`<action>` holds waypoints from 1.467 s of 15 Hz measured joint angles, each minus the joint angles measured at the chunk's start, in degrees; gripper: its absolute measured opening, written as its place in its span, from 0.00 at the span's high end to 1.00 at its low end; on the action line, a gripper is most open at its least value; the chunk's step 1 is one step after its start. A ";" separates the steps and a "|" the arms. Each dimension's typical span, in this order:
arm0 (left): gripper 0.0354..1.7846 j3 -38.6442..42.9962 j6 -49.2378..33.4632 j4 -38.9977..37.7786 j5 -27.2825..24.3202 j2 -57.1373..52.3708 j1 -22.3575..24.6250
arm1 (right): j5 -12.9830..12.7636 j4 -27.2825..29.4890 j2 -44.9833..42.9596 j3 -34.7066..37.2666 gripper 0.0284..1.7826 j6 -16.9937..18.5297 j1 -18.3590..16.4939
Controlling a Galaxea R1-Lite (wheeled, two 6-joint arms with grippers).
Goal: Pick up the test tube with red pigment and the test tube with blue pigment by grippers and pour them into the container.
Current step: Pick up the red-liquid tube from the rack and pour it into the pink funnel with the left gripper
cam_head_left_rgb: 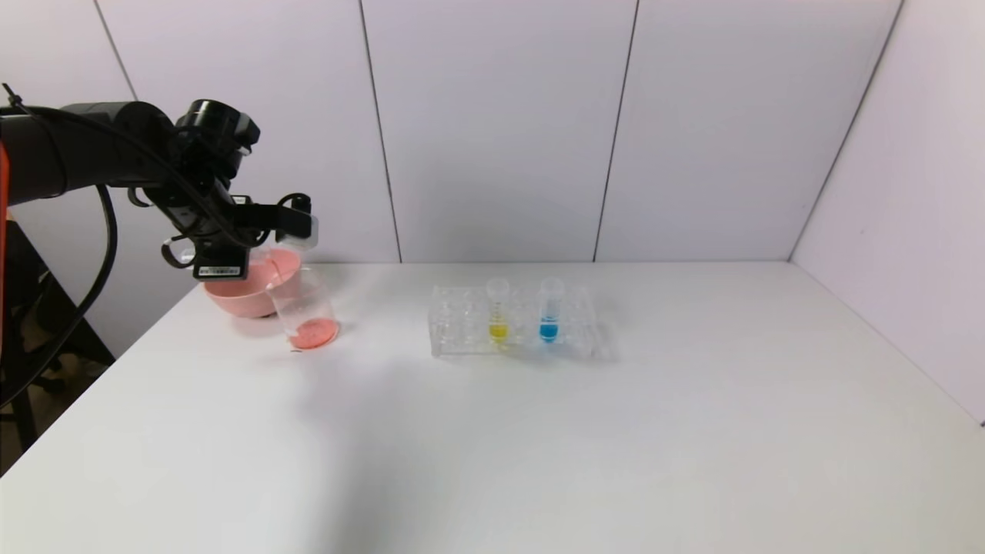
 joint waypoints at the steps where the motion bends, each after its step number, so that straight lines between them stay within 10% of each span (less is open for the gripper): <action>1: 0.76 0.00 -0.02 0.02 0.00 0.00 0.00 | 0.00 0.00 0.00 0.00 0.00 0.00 0.00; 22: 0.76 0.00 -0.09 0.15 6.05 0.45 -1.18 | 0.00 0.00 0.00 0.00 0.00 0.00 0.00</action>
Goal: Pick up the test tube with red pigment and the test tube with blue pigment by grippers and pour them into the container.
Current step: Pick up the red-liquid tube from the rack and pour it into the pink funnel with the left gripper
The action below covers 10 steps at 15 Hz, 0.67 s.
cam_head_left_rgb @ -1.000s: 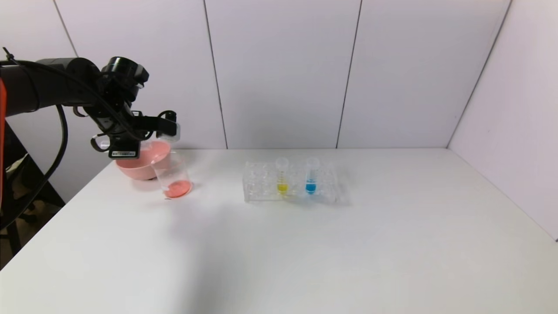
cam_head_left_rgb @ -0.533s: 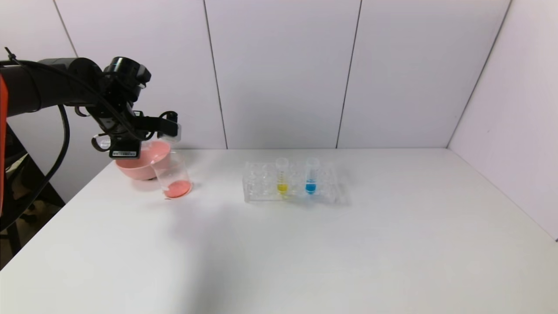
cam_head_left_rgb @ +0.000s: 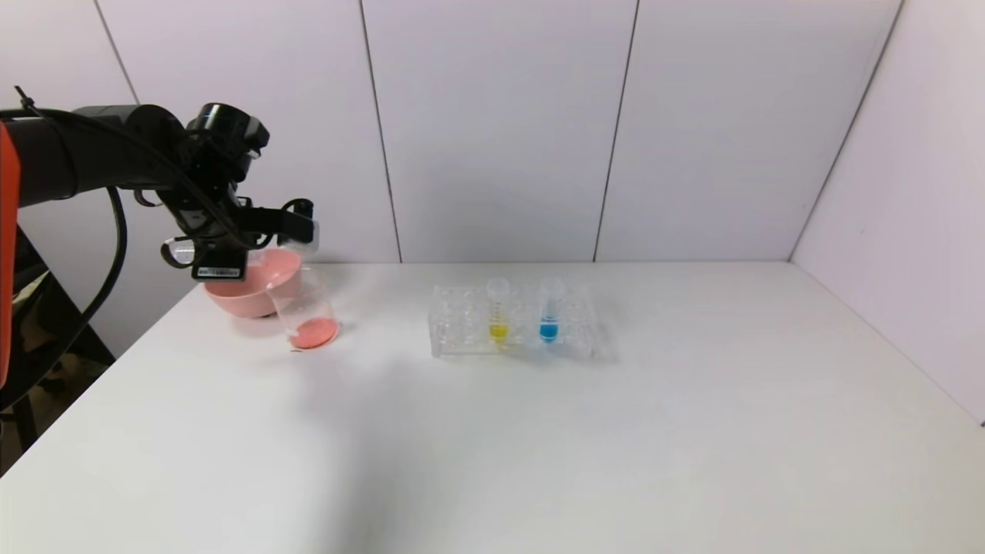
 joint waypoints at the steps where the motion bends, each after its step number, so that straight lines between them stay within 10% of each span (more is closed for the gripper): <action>1: 0.76 0.00 0.06 0.02 0.13 0.02 -0.07 | 0.00 0.00 0.00 0.00 0.00 0.00 0.00; 10: 0.76 0.09 -2.89 -0.69 -2.79 -1.52 -0.11 | 0.00 0.00 0.00 0.00 0.00 0.00 0.00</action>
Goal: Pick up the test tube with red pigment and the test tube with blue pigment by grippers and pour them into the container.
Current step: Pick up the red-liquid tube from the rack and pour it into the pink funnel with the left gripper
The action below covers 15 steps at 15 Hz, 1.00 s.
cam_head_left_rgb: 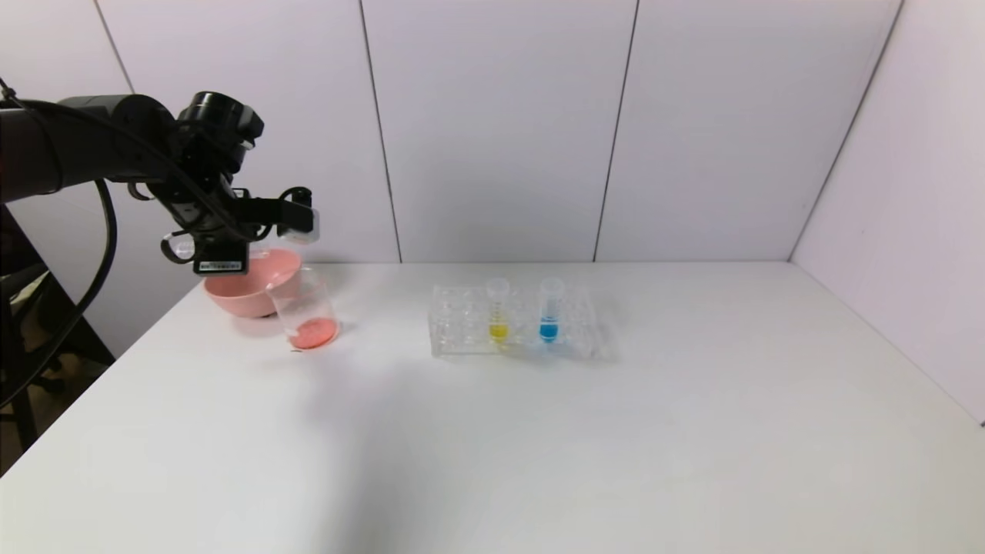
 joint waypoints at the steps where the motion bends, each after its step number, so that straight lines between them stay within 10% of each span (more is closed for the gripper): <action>1: 0.76 0.00 -2.58 -0.59 -1.15 -0.35 0.02 | 0.00 0.00 0.00 0.00 0.00 0.00 -0.02; 15: 0.76 0.00 -56.95 -14.80 -8.59 -6.23 2.45 | 0.00 0.00 0.00 0.00 0.00 0.00 0.00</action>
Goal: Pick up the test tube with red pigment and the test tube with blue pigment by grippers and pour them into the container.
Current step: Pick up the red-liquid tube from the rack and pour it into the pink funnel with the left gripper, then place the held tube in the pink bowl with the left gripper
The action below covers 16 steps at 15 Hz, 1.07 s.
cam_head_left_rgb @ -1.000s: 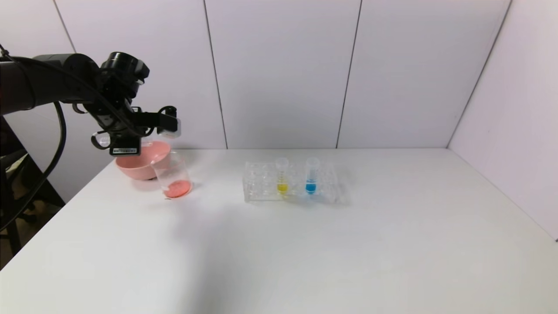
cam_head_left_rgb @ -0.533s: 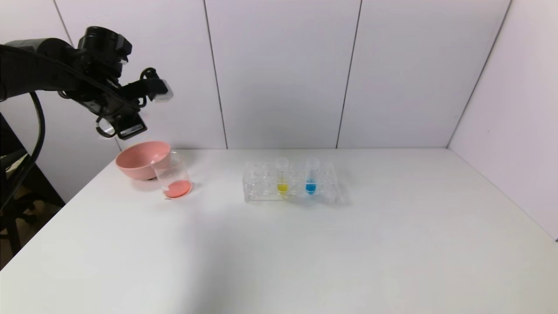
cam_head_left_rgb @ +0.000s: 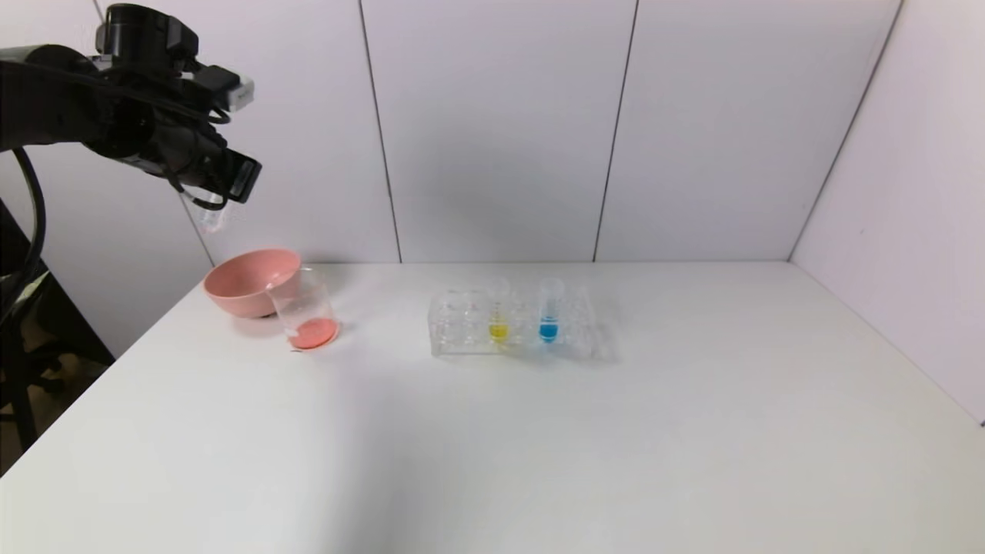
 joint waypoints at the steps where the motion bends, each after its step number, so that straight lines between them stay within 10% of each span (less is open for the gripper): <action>1: 0.76 0.02 -2.94 -0.78 0.11 -0.35 0.83 | 0.00 0.00 0.00 0.00 0.00 0.00 0.00; 16: 0.76 7.72 -13.95 -17.15 0.33 0.79 3.39 | 0.00 0.00 0.00 0.00 0.00 0.00 0.00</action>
